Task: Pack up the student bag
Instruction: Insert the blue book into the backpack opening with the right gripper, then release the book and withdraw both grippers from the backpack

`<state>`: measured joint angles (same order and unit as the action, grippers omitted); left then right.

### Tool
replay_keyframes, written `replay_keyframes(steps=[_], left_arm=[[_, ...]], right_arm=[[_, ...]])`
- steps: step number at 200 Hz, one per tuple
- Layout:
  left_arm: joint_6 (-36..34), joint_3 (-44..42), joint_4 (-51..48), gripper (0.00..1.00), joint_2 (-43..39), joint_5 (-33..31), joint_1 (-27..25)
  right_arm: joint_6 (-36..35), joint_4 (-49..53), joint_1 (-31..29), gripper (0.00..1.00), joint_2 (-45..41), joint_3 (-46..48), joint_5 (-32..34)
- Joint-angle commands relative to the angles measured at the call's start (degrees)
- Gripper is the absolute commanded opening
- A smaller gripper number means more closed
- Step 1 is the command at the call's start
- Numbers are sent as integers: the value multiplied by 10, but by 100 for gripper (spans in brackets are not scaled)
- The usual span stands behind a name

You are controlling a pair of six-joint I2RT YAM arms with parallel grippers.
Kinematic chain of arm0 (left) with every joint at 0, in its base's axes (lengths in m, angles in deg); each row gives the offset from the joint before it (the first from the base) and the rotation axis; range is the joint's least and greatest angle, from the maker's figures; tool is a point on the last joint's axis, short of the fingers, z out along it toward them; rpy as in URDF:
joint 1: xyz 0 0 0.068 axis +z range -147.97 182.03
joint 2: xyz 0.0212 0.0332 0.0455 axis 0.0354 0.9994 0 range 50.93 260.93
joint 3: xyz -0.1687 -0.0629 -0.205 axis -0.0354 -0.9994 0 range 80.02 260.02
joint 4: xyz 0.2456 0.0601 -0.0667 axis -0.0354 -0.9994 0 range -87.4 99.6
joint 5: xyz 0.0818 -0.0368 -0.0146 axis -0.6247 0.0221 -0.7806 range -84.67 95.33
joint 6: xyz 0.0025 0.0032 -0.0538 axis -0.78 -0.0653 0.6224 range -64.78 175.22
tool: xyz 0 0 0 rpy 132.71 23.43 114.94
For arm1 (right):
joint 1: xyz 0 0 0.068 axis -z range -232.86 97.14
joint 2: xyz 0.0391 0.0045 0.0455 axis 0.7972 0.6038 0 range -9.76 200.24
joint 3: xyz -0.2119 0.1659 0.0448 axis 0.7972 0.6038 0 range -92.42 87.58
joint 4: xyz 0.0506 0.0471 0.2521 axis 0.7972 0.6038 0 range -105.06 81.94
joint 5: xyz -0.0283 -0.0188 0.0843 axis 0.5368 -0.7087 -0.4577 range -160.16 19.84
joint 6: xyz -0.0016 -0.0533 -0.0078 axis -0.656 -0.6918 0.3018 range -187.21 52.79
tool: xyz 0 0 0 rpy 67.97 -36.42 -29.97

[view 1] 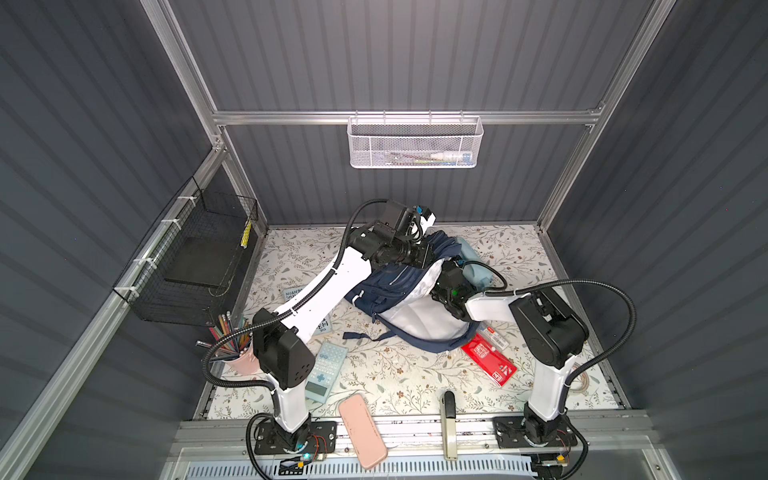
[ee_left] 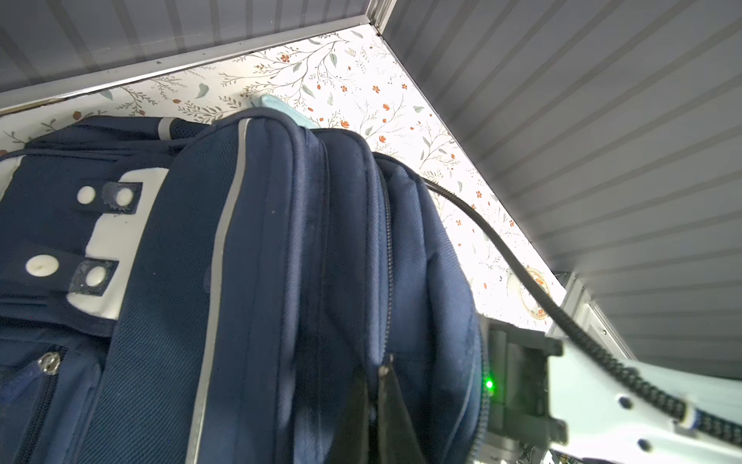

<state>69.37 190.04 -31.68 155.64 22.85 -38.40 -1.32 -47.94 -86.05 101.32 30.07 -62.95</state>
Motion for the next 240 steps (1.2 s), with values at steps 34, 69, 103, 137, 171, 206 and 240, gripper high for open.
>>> replay_keyframes(steps=[34,69,103,137,171,206,240], left_arm=[[0,34,48,0,-12,57,10],[14,1,62,0,-29,50,24],[35,-46,83,16,-48,29,33],[44,-84,96,51,-77,18,36],[53,-106,90,74,-121,-31,38],[93,-182,81,99,-200,-94,53],[132,-283,106,100,-257,-61,109]], right_arm=[[2,-54,-27,36,32,-46,41],[-39,-14,-15,61,-15,-19,-13],[-71,79,-8,72,-143,69,-27],[-157,307,0,99,-296,93,-45],[-210,511,11,99,-406,102,-58],[-232,669,12,99,-521,112,-24],[-311,761,56,99,-562,73,-21]])
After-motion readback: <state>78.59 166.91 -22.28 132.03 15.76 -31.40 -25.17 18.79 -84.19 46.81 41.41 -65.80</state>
